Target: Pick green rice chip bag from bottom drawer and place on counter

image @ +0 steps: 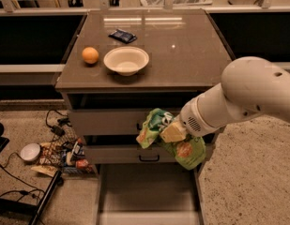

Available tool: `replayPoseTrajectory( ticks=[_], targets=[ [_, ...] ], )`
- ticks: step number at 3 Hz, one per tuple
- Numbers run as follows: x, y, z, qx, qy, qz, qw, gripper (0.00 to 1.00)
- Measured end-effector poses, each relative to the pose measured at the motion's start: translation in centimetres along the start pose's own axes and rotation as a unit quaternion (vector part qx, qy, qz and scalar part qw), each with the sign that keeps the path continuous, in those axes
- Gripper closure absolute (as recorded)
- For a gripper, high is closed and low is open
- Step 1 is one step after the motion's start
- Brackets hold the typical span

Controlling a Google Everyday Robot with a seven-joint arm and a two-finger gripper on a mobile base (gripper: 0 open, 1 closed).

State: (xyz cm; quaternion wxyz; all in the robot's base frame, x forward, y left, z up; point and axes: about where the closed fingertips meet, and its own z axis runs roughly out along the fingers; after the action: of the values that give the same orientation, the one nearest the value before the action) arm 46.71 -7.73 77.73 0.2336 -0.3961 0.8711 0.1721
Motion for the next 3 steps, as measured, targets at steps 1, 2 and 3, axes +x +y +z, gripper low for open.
replayPoseTrajectory(
  ticks=[1,2,3],
  targets=[
    [-0.1,-0.1,-0.1,0.000,-0.001,0.000,1.0000,1.00],
    [-3.2,-1.7,-3.1,0.002,-0.017,0.004,0.9998,1.00],
    [-7.2,-4.1,-7.9,0.016,-0.015,0.005,0.9997,1.00]
  ],
)
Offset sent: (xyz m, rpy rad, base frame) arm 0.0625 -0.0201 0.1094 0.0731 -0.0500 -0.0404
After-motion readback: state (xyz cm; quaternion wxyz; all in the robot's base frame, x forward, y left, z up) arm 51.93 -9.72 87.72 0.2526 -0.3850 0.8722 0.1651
